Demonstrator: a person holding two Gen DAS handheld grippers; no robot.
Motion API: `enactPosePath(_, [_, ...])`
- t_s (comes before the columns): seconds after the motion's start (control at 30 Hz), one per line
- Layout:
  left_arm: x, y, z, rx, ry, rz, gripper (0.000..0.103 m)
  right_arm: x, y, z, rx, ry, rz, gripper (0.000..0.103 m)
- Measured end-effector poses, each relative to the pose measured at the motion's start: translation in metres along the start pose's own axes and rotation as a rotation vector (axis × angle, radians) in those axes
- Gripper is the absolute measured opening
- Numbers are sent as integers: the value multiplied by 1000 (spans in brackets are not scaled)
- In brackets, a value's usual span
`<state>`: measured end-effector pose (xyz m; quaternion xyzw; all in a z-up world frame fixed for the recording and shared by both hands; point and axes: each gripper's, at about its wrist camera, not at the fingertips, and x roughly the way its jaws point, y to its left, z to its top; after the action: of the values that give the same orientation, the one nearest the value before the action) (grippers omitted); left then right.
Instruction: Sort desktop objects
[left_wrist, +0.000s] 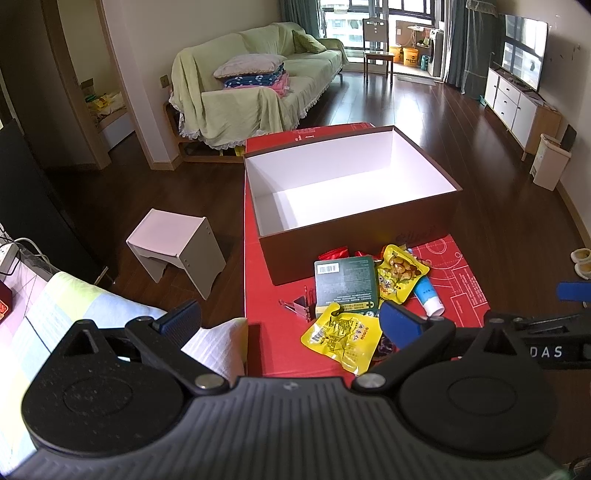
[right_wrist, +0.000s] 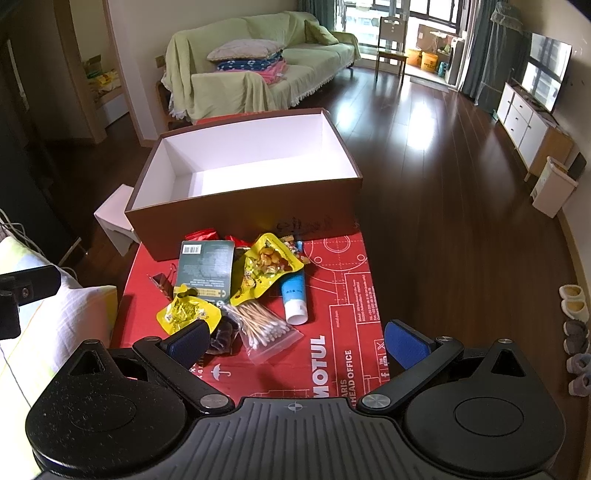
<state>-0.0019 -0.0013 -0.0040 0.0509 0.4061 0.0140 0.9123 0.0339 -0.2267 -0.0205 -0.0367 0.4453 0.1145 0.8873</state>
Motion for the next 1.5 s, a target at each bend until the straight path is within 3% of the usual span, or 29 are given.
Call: enactPosePath(1.5, [1, 6, -9, -13, 33, -19, 102, 0, 8, -3, 6, 3, -20, 103])
